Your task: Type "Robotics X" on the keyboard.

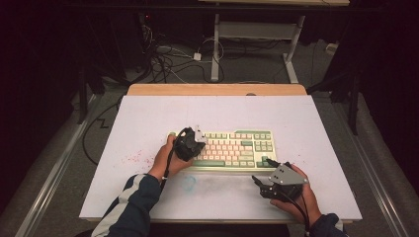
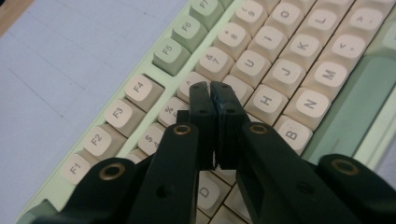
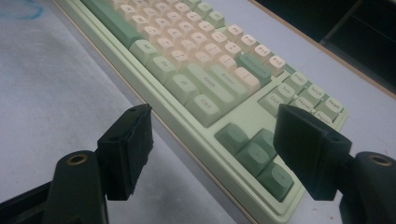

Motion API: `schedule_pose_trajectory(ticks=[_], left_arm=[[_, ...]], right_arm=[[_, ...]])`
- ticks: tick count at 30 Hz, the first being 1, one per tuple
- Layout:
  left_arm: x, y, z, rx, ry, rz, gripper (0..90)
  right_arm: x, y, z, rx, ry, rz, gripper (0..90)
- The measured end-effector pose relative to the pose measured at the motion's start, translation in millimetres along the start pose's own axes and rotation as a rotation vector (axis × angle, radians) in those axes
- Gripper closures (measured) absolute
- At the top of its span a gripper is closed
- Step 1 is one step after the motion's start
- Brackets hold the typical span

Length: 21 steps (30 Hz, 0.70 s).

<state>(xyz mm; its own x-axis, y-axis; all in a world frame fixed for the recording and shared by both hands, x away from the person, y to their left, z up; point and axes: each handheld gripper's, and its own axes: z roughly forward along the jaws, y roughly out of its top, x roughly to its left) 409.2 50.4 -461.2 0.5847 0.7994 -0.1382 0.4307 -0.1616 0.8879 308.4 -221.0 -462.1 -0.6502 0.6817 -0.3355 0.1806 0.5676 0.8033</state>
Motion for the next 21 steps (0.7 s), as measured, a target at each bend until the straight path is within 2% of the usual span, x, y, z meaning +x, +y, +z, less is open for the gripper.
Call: schedule_pose_trajectory(ticks=[9,13,18,21], left_arm=[[4.4,7.1,-14.7,-0.050,-0.015,-0.026,76.3],[4.8,9.2,-21.0,-0.075,-0.025,-0.030,69.8],[4.6,10.3,-25.2,-0.097,-0.010,-0.025,60.0],[3.6,10.3,-28.2,-0.111,-0.020,-0.022,55.1]], right_arm=[[0.0,0.6,-0.7,-0.002,-0.001,-0.002,29.5],[-0.5,0.6,-1.7,-0.004,-0.003,-0.004,29.5],[-0.5,0.8,-1.7,-0.005,-0.001,-0.005,29.6],[-0.7,0.9,-1.9,-0.006,-0.003,-0.004,29.6]])
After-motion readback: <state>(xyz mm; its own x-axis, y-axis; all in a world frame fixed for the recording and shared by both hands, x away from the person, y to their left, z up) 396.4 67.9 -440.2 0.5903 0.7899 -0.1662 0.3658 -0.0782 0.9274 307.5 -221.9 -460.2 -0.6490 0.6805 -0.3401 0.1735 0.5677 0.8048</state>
